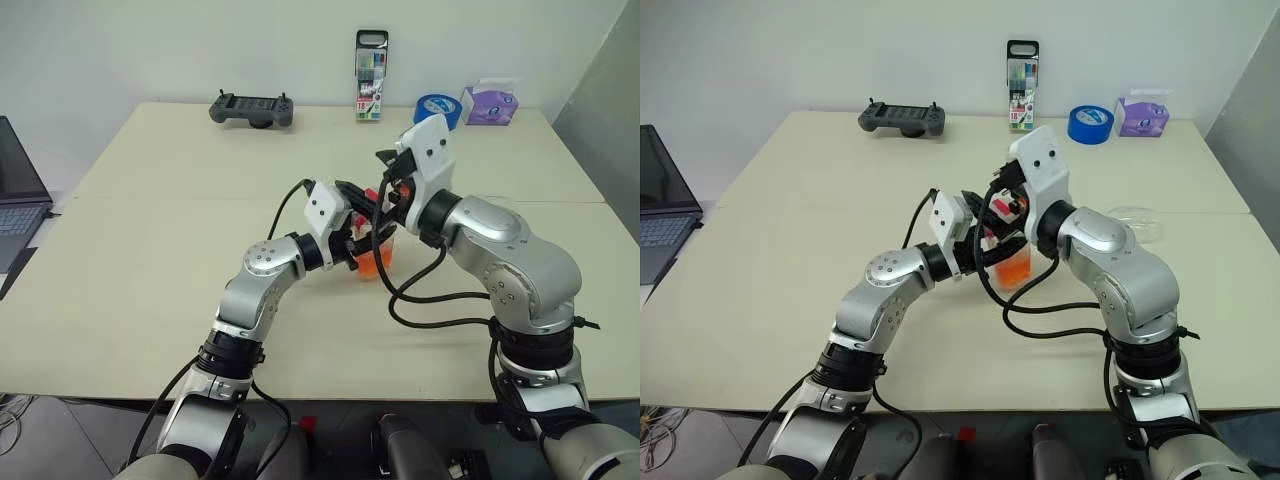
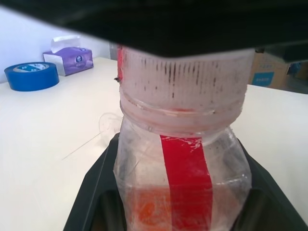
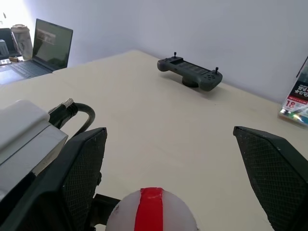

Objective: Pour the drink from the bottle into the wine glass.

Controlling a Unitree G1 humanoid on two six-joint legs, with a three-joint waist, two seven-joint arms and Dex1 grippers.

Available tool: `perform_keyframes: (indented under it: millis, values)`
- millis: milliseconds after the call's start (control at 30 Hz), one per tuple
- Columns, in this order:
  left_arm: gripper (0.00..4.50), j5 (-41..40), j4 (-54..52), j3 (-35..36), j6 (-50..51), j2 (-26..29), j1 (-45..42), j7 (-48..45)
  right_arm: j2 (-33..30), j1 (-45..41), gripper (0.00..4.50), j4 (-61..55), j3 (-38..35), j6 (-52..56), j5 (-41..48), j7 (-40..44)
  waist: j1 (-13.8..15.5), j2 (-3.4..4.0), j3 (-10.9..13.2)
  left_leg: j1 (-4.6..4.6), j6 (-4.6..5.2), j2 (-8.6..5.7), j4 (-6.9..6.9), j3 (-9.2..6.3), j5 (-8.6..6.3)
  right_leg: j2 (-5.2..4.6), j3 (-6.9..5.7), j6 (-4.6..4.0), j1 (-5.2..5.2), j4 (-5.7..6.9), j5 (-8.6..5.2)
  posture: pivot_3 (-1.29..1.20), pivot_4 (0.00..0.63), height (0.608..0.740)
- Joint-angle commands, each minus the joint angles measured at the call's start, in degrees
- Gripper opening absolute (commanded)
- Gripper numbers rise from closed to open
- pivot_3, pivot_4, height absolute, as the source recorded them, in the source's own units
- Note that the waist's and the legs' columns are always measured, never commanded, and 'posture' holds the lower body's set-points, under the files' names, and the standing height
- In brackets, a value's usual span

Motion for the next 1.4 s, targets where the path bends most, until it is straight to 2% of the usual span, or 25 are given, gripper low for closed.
perform_keyframes:
  millis: [33, 167, 567, 800, 1133, 1400]
  values:
    - [1.85, -0.1, -1.6, -0.1, -1.4, -0.3, -1.6, -0.4, -2.2, 0.6, 4.5, -2.1, -1.7, 0.6, -0.6, -0.3, 0.0, 0.0, 0.0, -0.01, 0.0, -0.01, 0.0, 0.0, 0.0, 0.0, 0.0, 0.0, 0.0, 0.0, 0.0, 0.0, 0.15, 0.74]
    - [1.85, -0.1, -1.5, 0.0, -1.5, -0.4, -1.6, -0.3, -3.9, 1.6, 4.5, -2.9, -1.7, 1.4, -0.2, 0.3, 0.0, 0.0, 0.0, -0.02, 0.01, -0.03, 0.0, 0.02, 0.0, 0.02, 0.0, 0.0, 0.0, -0.01, 0.0, 0.0, 0.15, 0.74]
    - [1.84, 0.1, -1.5, 0.2, -1.6, -0.4, -1.4, -0.1, 0.9, -0.3, 4.5, -4.3, 1.4, 4.6, 0.5, -1.6, -0.1, 0.0, 0.0, 0.0, 0.01, 0.01, 0.0, 0.01, 0.0, 0.04, 0.0, 0.0, -0.01, 0.02, 0.0, 0.0, 0.15, 0.74]
    - [1.84, 0.1, -1.8, 0.1, -1.4, -0.4, -1.2, 0.0, 0.8, 1.2, 4.5, -3.7, 2.5, 5.1, -1.2, -2.6, -0.1, 0.0, 0.0, -0.03, 0.01, -0.02, 0.01, 0.01, 0.0, 0.03, 0.0, 0.0, -0.01, 0.0, 0.0, 0.0, 0.15, 0.74]
    - [1.84, 0.4, -1.6, 0.0, -1.7, -0.3, -1.5, 0.0, 1.6, 0.2, 4.5, -0.2, -2.2, 3.4, -4.1, -7.2, -0.1, 0.0, 0.0, -0.03, 0.01, 0.0, 0.0, 0.01, 0.0, 0.04, -0.01, 0.0, -0.02, 0.02, 0.0, 0.0, 0.15, 0.74]
    - [1.84, 0.5, -1.1, 0.0, -1.9, -0.2, -1.8, -0.2, -1.2, 4.6, 4.5, -6.8, -5.3, 7.5, -1.5, -5.7, -0.1, 0.0, 0.0, -0.05, 0.01, -0.02, 0.0, 0.0, 0.0, 0.04, 0.0, 0.0, -0.02, 0.0, 0.0, 0.0, 0.15, 0.74]
